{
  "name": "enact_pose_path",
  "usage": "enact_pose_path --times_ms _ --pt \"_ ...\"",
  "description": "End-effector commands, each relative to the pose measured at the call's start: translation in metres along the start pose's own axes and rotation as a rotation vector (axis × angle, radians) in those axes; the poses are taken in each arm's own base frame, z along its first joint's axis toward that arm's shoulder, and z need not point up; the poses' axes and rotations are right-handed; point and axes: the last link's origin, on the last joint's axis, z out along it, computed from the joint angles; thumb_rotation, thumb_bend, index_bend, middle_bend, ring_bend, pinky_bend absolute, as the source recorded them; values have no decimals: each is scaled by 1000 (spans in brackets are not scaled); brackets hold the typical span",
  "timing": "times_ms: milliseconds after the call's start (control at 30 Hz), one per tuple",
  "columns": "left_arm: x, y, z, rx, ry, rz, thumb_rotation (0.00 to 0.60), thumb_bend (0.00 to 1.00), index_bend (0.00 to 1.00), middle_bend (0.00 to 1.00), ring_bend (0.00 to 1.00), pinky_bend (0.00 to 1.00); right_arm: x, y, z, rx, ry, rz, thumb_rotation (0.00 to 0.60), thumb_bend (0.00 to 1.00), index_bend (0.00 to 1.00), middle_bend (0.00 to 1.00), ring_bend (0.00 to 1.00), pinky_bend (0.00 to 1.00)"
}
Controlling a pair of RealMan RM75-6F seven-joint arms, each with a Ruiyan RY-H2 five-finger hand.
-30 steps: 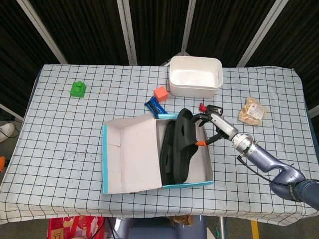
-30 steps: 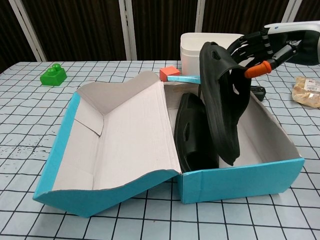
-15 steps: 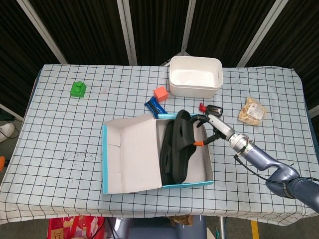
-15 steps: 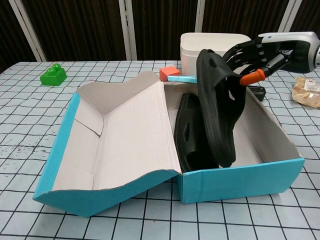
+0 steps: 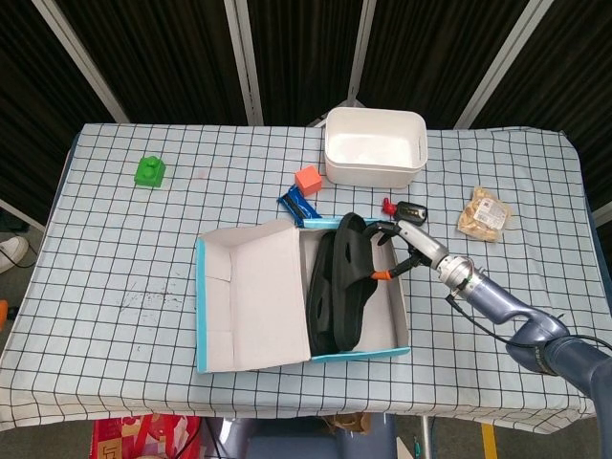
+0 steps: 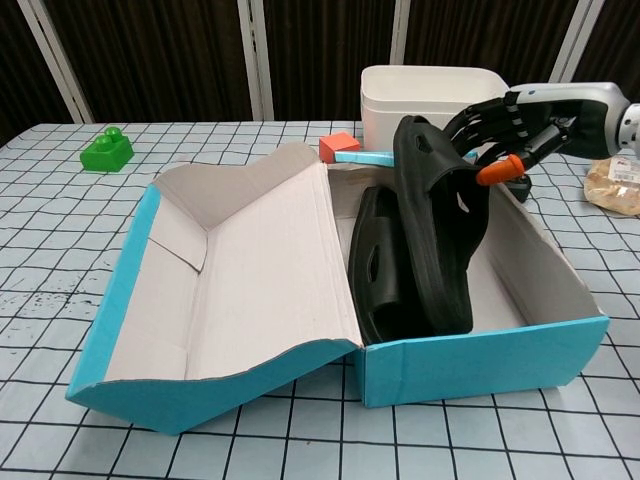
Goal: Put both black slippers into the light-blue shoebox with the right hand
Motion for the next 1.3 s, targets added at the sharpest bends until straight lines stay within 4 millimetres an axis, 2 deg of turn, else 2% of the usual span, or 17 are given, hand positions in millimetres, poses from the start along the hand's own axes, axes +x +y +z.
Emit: enact_pose_path --times_ms 33,467,833,1300 --pt "0 1 0 -1 0 3 600 439 53 11 0 16 -2 3 0 -3 -13 -3 600 477 611 459 220 321" --pt "-2 4 0 -5 5 18 600 439 53 11 0 16 -1 18 -3 -24 -26 -9 600 480 621 459 220 321" --pt "-3 5 -1 -8 9 23 600 439 53 11 0 16 -11 31 2 -73 -35 -64 600 481 628 459 220 322" --pt "-3 4 0 -10 5 12 600 439 53 11 0 16 -24 36 3 -114 -66 -159 600 512 645 459 220 322"
